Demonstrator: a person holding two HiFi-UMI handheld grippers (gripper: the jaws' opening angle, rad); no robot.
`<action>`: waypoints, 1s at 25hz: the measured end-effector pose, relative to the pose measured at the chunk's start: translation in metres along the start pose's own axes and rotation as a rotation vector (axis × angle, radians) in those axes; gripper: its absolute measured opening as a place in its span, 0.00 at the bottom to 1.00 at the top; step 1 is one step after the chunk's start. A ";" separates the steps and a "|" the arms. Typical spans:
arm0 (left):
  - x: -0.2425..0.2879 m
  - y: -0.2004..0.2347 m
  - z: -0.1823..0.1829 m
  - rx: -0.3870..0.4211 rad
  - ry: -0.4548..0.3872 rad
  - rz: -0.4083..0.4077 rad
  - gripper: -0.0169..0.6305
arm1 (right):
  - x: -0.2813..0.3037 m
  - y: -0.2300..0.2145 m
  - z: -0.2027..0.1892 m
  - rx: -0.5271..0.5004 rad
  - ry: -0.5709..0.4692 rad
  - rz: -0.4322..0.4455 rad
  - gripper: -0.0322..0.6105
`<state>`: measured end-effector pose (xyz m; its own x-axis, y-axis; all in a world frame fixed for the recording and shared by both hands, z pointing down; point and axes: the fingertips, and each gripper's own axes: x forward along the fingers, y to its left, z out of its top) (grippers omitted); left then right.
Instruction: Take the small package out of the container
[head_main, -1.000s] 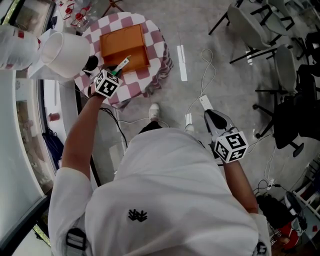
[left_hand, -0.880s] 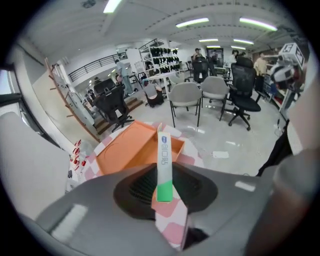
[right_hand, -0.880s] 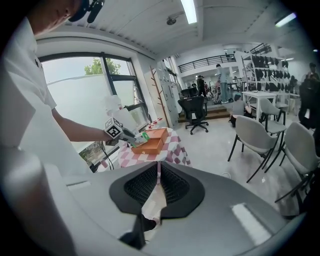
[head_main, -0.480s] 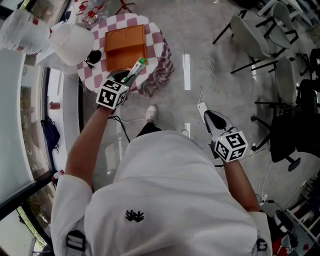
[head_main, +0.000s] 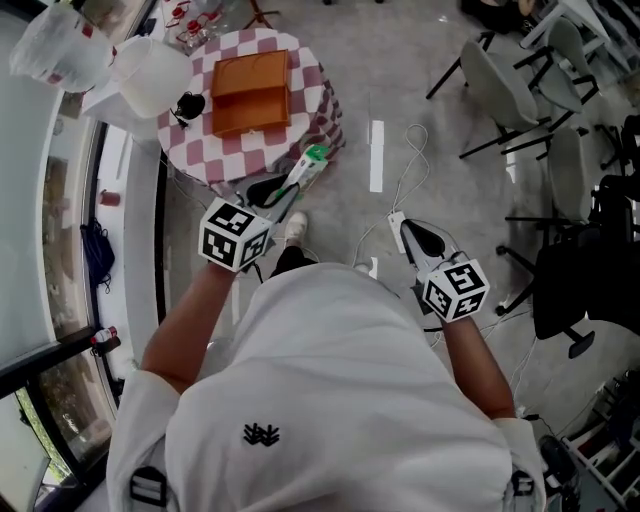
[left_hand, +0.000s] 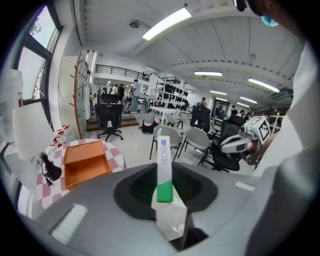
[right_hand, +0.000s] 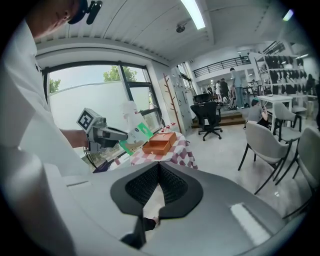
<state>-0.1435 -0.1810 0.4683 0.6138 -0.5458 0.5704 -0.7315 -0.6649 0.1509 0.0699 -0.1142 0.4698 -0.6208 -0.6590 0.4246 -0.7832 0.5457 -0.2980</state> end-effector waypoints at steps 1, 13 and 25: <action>-0.002 -0.010 0.002 -0.006 -0.009 -0.007 0.26 | -0.002 -0.001 0.000 -0.004 -0.001 0.005 0.05; -0.011 -0.052 0.005 0.008 -0.034 -0.010 0.26 | -0.014 -0.004 -0.002 -0.031 0.004 0.036 0.05; -0.007 -0.052 0.009 0.023 -0.033 -0.010 0.26 | -0.015 -0.006 -0.004 -0.028 0.000 0.031 0.05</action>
<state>-0.1076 -0.1470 0.4492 0.6309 -0.5553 0.5418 -0.7185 -0.6817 0.1381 0.0841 -0.1063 0.4685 -0.6448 -0.6417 0.4152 -0.7622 0.5801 -0.2871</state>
